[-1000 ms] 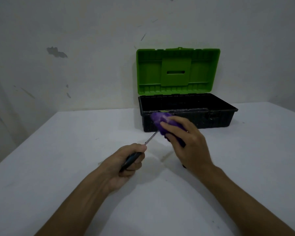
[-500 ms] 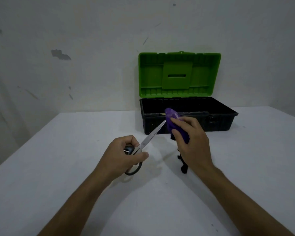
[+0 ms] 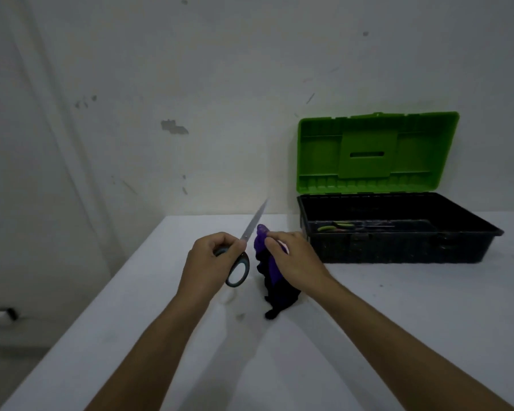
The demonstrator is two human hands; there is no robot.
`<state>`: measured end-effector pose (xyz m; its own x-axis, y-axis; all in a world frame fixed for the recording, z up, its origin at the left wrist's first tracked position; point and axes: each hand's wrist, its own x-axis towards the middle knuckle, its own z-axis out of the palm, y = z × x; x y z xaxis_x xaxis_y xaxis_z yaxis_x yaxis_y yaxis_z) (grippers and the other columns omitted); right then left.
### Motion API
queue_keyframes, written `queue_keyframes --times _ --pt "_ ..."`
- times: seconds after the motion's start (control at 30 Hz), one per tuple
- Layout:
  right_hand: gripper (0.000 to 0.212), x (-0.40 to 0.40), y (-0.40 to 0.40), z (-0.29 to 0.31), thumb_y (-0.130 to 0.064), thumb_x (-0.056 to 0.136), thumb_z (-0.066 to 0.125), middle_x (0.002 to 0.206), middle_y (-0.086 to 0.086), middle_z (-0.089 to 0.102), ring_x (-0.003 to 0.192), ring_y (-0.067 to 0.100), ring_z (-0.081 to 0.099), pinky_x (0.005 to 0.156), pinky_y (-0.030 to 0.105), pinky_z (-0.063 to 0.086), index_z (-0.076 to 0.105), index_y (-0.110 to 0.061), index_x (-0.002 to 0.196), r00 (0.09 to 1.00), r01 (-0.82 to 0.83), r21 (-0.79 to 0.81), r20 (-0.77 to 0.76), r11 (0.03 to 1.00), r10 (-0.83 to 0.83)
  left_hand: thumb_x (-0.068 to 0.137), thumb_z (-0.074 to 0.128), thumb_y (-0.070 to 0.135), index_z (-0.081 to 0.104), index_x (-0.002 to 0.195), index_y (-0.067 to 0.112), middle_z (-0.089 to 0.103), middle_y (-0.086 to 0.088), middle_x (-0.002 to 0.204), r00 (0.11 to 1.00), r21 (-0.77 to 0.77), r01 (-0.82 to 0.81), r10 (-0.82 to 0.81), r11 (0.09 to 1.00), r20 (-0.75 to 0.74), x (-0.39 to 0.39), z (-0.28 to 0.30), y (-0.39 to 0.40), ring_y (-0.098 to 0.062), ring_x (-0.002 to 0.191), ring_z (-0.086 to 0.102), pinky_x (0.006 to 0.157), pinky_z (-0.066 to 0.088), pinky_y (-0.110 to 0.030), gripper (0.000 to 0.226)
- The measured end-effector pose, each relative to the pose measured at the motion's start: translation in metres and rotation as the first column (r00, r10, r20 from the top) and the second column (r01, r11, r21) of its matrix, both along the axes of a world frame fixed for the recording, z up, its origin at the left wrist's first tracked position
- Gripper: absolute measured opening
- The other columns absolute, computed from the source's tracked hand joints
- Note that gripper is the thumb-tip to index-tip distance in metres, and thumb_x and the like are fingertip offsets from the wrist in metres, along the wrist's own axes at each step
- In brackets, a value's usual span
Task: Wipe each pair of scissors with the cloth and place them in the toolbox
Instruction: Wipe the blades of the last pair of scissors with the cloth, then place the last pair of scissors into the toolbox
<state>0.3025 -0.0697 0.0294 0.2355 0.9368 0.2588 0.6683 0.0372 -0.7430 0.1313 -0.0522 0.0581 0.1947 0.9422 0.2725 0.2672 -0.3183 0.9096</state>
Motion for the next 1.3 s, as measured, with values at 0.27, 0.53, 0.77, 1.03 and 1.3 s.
queue_keyframes --times 0.27,0.53,0.77,1.03,1.3 --pt "0.012 0.019 -0.018 0.012 -0.037 0.086 0.070 0.082 -0.011 0.073 0.080 0.005 0.068 0.072 0.024 0.053 0.074 -0.026 0.086 0.967 -0.123 0.083 -0.212 0.989 0.139 0.090 0.067 0.024 0.069 0.075 0.015 0.065 0.009 0.064 0.999 -0.015 0.048 -0.047 0.999 0.027 0.030 0.002 0.036 -0.005 0.056 0.055 0.058 0.043 -0.022 0.018" --pt "0.009 0.113 -0.016 0.053 -0.018 0.083 0.075 0.076 -0.001 0.072 0.065 0.016 0.069 0.057 0.031 0.058 0.072 -0.021 0.091 0.959 0.109 0.136 -0.275 0.985 -0.068 0.091 0.067 0.024 0.075 0.082 0.015 0.075 0.001 0.077 0.960 -0.033 0.265 -0.260 0.964 0.108 0.149 0.029 0.061 -0.008 0.073 0.068 0.064 0.051 -0.017 0.015" --pt "0.013 0.246 -0.004 0.084 -0.020 0.085 0.071 0.086 -0.012 0.069 0.075 0.000 0.060 0.067 0.013 0.039 0.075 -0.027 0.096 0.854 0.314 0.044 0.424 0.948 -0.303 0.090 0.066 0.034 0.073 0.074 0.025 0.074 0.010 0.072 0.898 0.048 0.329 -0.296 0.943 -0.326 0.230 0.033 0.091 -0.005 0.072 0.069 0.067 0.053 -0.025 0.020" --pt "0.011 0.325 0.025 0.059 -0.017 0.083 0.073 0.095 -0.003 0.072 0.089 0.013 0.065 0.076 0.022 0.046 0.076 -0.023 0.092 0.856 0.302 -0.317 0.505 0.899 -0.109 0.087 0.068 0.034 0.070 0.077 0.029 0.069 0.010 0.071 0.740 0.142 0.493 -0.327 0.859 -0.588 0.275 0.031 0.106 -0.007 0.069 0.065 0.065 0.055 -0.031 0.012" --pt "0.023 0.334 0.040 0.052 -0.030 0.087 0.067 0.103 -0.005 0.069 0.095 0.015 0.063 0.080 0.028 0.049 0.070 -0.028 0.110 0.835 0.291 -0.053 0.501 0.955 -0.227 0.091 0.063 0.037 0.064 0.107 0.025 0.067 0.006 0.104 0.745 0.333 0.509 -0.213 0.793 -0.632 0.319 0.057 0.116 -0.015 0.101 0.058 0.083 0.051 -0.036 0.020"
